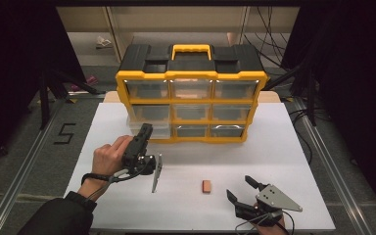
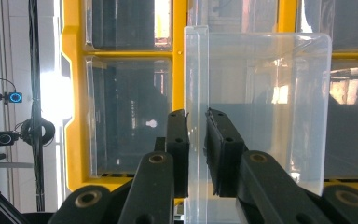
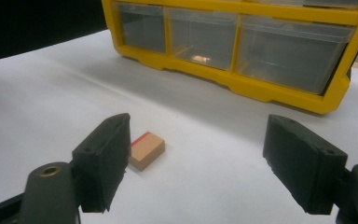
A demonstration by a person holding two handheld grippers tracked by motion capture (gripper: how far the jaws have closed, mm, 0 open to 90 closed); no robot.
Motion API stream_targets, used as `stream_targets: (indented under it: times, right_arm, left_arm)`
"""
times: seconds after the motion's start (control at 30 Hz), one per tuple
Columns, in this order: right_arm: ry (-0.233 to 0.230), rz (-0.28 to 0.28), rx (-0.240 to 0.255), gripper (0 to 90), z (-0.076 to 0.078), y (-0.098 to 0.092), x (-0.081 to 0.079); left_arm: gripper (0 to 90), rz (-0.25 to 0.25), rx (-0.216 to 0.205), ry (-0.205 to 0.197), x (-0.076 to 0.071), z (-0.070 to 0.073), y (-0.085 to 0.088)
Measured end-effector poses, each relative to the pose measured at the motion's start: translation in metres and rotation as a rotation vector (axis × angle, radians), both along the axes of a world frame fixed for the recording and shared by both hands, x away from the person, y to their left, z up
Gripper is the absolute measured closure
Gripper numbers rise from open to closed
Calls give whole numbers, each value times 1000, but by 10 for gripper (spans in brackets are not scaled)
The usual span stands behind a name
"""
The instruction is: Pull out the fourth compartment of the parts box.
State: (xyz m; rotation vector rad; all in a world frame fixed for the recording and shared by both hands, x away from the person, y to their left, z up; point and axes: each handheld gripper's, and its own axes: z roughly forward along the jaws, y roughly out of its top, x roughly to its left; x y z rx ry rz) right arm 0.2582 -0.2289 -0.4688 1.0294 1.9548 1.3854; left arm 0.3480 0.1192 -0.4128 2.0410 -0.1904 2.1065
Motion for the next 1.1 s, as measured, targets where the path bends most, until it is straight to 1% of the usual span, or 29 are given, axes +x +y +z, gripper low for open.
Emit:
stream_targets:
  times: [0.43,0.47,0.63,0.77,0.8,0.9,0.97,1.03,1.1]
  right_arm:
    - [0,0,-1,242,0,0,0]
    - [-1,0,-2,241,0,0,0]
    - [0,0,-3,242,0,0,0]
    - [-1,0,-3,242,0,1,0]
    - [1,-2,-4,242,0,1,0]
    - [2,-2,-10,242,0,1,0]
    - [1,-1,-10,242,0,1,0]
    - [1,0,-12,243,-1,1,0]
    - [3,0,-15,243,-1,1,0]
  left_arm:
    - [797,-8,2,-8,-11,-1,2]
    - [797,-16,-7,-8,-11,-2,2]
    - [796,-16,-5,-7,-17,-2,1]
    - [796,-20,-11,-6,-19,-3,2]
    - [796,-16,-6,-7,-20,-3,2]
    - [796,-24,-10,-11,-23,-4,3]
    - [795,-21,-2,-8,-25,-4,3]
    - [794,-20,-5,-1,-27,-4,3]
    - [793,-23,-4,-3,-29,-6,3]
